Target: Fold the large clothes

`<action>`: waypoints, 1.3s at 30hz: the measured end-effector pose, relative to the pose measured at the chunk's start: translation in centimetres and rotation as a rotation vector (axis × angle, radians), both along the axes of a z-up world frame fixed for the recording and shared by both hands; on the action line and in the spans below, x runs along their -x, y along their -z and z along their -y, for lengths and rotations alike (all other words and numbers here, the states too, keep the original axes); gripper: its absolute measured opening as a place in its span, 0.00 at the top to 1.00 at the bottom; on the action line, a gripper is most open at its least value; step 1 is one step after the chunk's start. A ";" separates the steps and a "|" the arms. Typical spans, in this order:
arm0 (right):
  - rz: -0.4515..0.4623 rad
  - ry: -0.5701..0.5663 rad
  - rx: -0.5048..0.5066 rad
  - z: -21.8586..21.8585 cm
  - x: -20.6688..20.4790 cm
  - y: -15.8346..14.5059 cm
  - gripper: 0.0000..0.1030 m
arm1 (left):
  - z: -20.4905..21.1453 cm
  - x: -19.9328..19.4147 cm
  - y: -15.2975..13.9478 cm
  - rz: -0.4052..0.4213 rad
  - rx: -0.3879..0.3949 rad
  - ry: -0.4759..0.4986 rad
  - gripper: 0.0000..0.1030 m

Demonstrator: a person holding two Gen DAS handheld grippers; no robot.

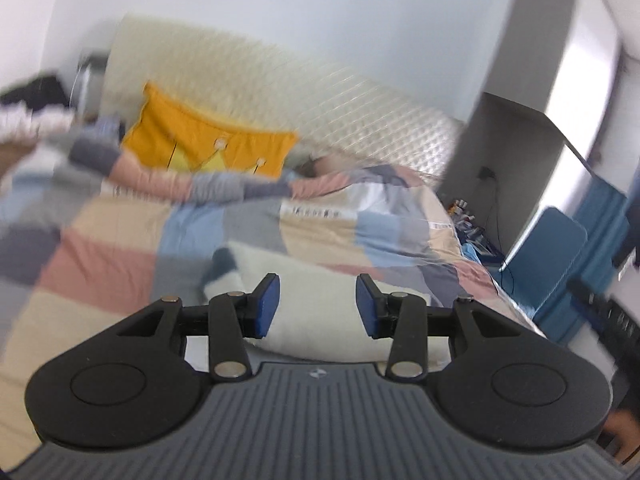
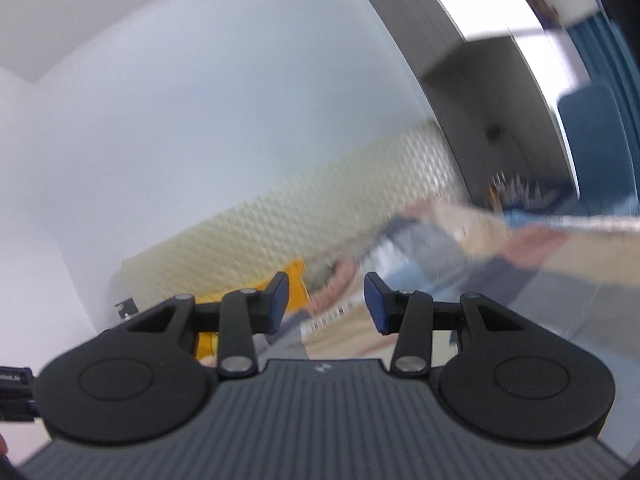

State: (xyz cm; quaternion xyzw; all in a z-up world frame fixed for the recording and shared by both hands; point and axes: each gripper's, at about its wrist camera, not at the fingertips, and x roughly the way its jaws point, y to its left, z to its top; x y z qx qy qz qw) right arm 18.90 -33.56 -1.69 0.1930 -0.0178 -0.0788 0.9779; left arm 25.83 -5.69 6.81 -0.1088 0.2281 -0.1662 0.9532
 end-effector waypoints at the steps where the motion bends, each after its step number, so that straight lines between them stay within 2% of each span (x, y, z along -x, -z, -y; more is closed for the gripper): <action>1: 0.005 -0.003 0.023 -0.5 1.0 -0.7 0.56 | 0.1 1.3 -0.7 0.021 -0.014 0.000 0.55; 5: -0.020 -0.048 0.091 -2.3 3.8 -2.3 0.56 | 0.4 5.7 -2.3 0.077 -0.059 0.022 0.55; 9: -0.044 -0.076 0.161 -3.8 6.1 -2.6 0.56 | 1.0 9.7 -2.8 0.136 -0.136 0.034 0.55; 13: -0.069 -0.109 0.188 -5.0 7.6 -2.1 0.56 | 1.8 13.4 -2.6 0.195 -0.203 0.048 0.55; 19: -0.123 -0.132 0.203 -6.1 9.2 -0.5 0.56 | 2.5 16.4 -1.5 0.211 -0.219 0.069 0.55; 24: -0.186 -0.149 0.215 -6.6 10.2 1.8 0.56 | 2.9 16.1 0.9 0.189 -0.260 0.066 0.52; 27: -0.229 -0.159 0.219 -6.9 10.3 3.5 0.56 | 2.6 15.3 2.5 0.145 -0.245 0.070 0.52; 31: -0.267 -0.167 0.222 -7.2 9.8 4.9 0.56 | 2.7 14.6 4.4 0.130 -0.287 0.056 0.52; 39: -0.290 -0.158 0.218 -6.8 8.0 6.8 0.56 | 2.3 12.5 8.2 0.090 -0.243 0.051 0.50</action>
